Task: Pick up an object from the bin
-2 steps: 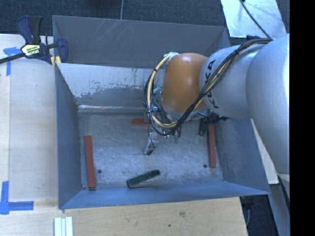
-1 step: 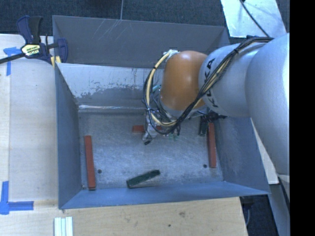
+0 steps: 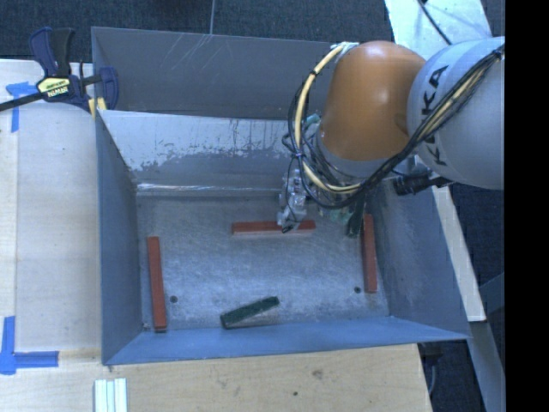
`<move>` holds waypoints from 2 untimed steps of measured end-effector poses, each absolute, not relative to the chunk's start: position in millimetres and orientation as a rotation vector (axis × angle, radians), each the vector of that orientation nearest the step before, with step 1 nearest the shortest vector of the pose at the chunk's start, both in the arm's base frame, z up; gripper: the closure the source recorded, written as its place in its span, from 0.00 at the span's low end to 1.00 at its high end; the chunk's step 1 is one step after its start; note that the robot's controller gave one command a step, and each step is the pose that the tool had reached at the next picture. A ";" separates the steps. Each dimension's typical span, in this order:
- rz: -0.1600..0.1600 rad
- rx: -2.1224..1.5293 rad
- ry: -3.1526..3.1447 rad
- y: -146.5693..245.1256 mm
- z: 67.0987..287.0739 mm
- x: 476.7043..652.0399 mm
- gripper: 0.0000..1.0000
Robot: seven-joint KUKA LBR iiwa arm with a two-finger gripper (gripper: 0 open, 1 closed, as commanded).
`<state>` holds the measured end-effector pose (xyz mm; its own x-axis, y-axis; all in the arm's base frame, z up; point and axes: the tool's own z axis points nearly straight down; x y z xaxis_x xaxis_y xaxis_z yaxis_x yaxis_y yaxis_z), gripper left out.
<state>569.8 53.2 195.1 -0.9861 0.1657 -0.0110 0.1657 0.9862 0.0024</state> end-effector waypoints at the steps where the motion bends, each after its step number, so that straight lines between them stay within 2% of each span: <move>1: 0.001 0.264 3.128 53.2 190.4 568.3 0.00; 2: -0.001 0.429 3.111 4.9 69.2 602.9 0.00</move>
Offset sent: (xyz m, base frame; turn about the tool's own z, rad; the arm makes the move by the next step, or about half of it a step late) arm 0.0000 0.0000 0.0000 0.0000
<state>602.9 4.9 69.2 -0.9627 0.2706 -0.0017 0.2706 0.9627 -0.0004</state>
